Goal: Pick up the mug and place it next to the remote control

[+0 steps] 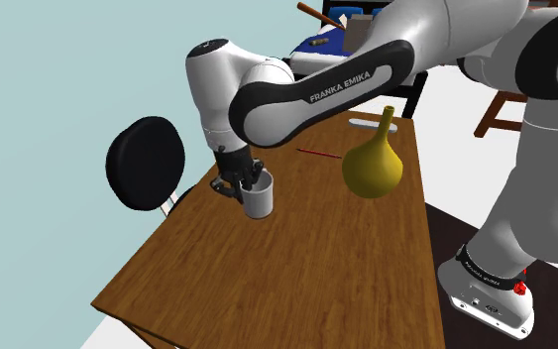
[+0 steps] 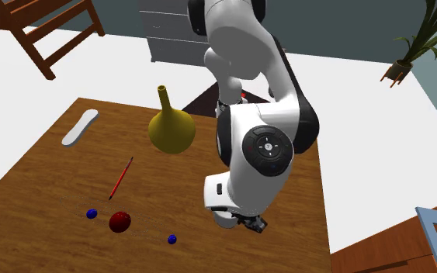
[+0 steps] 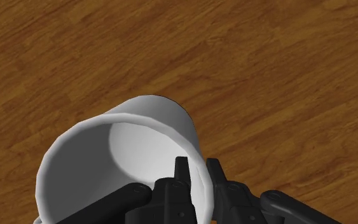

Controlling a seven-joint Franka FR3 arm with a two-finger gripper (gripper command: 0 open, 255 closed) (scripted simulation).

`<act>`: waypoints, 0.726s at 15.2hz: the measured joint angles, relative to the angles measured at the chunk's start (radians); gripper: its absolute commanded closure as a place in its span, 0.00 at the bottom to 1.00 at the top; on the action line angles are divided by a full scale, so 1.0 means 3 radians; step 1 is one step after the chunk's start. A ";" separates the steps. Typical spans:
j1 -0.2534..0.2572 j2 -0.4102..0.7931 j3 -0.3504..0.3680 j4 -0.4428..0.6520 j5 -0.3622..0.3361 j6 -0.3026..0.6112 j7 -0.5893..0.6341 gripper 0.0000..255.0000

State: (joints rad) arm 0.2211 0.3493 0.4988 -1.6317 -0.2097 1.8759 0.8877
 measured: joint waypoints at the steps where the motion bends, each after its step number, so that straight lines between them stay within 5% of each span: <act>1: -0.0001 -0.0010 0.0002 0.0036 0.0007 -0.0044 -0.0009 1.00; 11: 0.0025 -0.0051 0.0023 0.0428 0.0043 -0.0468 -0.0050 1.00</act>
State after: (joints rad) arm 0.2286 0.3340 0.5058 -1.5032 -0.1968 1.7354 0.8727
